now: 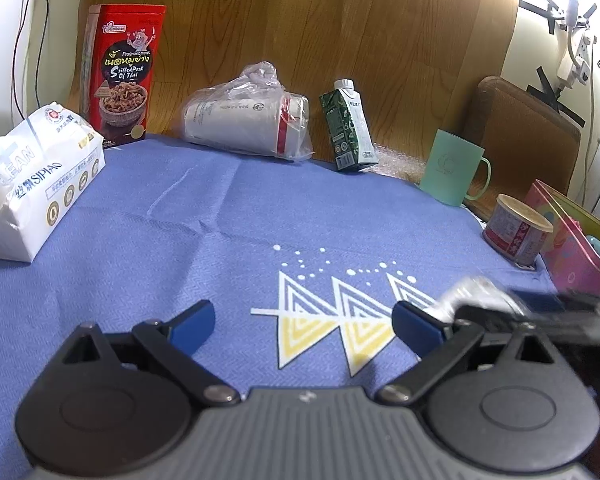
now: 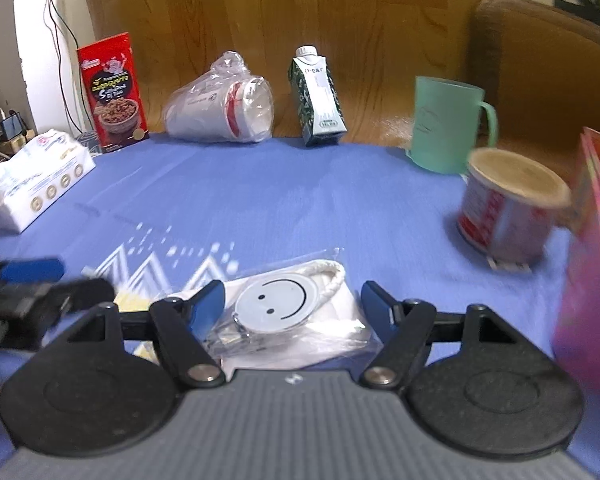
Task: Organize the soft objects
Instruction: 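Grasp the keychain bag with the right gripper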
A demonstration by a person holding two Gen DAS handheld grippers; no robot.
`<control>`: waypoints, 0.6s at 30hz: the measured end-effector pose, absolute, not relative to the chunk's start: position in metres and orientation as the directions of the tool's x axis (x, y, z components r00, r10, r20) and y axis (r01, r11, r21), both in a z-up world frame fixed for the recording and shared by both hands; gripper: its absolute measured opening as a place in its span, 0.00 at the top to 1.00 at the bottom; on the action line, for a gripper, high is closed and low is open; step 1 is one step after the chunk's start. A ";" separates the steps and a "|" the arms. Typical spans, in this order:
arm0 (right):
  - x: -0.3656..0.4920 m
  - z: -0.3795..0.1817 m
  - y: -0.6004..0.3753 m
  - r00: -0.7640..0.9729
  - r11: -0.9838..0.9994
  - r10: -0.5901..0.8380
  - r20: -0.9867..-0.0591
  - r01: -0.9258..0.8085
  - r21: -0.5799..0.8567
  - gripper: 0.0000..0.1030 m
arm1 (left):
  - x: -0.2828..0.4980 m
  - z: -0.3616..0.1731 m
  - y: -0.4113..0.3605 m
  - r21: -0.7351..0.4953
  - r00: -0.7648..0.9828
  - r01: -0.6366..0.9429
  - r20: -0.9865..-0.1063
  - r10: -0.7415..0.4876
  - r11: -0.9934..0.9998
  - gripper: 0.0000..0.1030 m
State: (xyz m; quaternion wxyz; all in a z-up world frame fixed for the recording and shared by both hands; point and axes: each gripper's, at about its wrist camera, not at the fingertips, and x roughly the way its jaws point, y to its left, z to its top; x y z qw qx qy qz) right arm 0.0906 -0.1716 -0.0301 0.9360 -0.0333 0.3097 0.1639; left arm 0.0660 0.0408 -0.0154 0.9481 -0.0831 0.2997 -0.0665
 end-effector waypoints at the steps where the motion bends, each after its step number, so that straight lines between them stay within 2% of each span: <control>1: 0.080 -0.030 -0.175 0.759 0.947 0.280 -0.588 -0.318 0.041 0.26 | 0.066 -0.015 0.041 -0.199 0.811 0.078 -0.557 -0.178 0.977 0.03; 6: 0.024 -0.031 -0.197 0.795 0.973 0.205 -0.571 -0.227 0.033 0.25 | 0.068 -0.015 0.039 -0.192 0.804 0.089 -0.566 -0.184 0.977 0.01; 7: 0.013 -0.031 -0.202 0.802 0.977 0.194 -0.565 -0.210 0.037 0.22 | 0.067 -0.014 0.037 -0.189 0.800 0.093 -0.571 -0.187 0.978 0.01; 8: 0.004 -0.031 -0.208 0.803 0.977 0.200 -0.562 -0.208 0.050 0.13 | 0.065 -0.012 0.036 -0.191 0.792 0.099 -0.579 -0.193 0.977 0.01; 9: -0.001 -0.030 -0.213 0.801 0.975 0.212 -0.560 -0.215 0.062 0.09 | 0.061 -0.009 0.034 -0.204 0.783 0.110 -0.585 -0.212 0.973 0.01; 13: -0.017 -0.021 -0.238 0.827 0.976 0.215 -0.519 -0.207 0.074 0.06 | 0.037 0.002 0.024 -0.340 0.691 0.241 -0.597 -0.407 0.909 0.06; 16: -0.014 -0.021 -0.254 0.802 0.967 0.253 -0.541 -0.226 0.117 0.07 | 0.023 0.000 0.011 -0.414 0.585 0.308 -0.627 -0.514 0.856 0.15; 18: -0.013 -0.022 -0.259 0.768 0.946 0.321 -0.554 -0.288 0.148 0.07 | 0.017 -0.001 0.005 -0.465 0.529 0.334 -0.627 -0.572 0.820 0.16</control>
